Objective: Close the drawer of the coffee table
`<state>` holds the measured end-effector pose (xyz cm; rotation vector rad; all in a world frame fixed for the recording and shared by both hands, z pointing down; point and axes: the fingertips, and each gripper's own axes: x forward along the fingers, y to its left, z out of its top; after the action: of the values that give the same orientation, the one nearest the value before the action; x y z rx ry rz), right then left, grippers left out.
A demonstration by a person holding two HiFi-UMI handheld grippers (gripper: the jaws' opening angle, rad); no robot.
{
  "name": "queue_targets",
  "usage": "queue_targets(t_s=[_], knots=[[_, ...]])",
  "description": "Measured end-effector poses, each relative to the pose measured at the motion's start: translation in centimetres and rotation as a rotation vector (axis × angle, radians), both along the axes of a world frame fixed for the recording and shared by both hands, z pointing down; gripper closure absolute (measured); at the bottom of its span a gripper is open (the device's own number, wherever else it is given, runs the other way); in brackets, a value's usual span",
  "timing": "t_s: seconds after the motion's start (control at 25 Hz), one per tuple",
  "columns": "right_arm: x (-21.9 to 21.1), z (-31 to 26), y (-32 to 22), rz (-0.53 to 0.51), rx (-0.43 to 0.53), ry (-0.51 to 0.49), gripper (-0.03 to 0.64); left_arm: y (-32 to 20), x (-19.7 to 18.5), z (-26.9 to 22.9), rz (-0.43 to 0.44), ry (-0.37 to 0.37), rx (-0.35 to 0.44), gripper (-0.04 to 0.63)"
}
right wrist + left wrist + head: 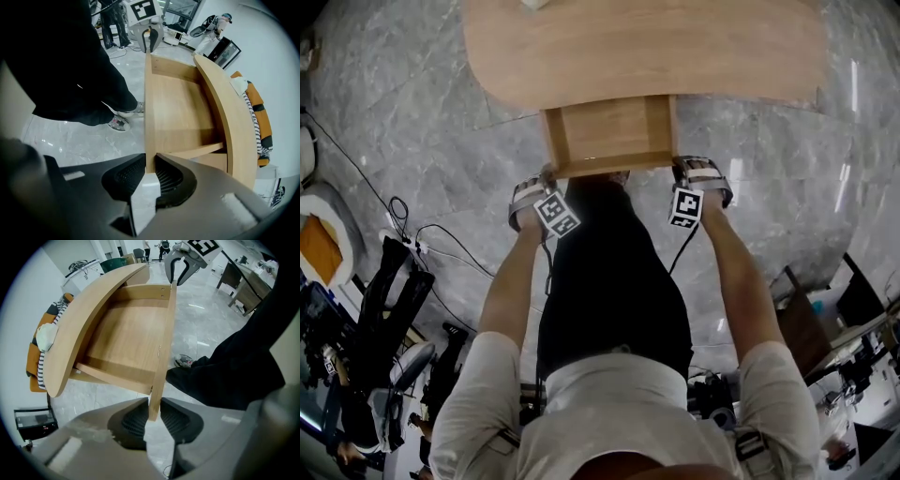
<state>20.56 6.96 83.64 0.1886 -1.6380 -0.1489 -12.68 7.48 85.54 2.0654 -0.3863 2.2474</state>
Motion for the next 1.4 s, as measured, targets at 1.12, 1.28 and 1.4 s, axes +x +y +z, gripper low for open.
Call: queue_targets(t_s=[1.12,1.28,1.4], knots=[[0.2,-0.3,-4.7,0.042,0.052,0.019,0.538,-4.4,0.1,-0.2,0.004,-0.003,0.037,0.492],[0.1,-0.5,-5.0,0.044,0.055,0.02,0.538,-4.9,0.1,-0.4,0.002,0.0,0.042,0.492],[0.0,-0.6,-5.4,0.051,0.058,0.018,0.537,-5.4,0.0,-0.5,0.001,-0.001,0.044,0.492]])
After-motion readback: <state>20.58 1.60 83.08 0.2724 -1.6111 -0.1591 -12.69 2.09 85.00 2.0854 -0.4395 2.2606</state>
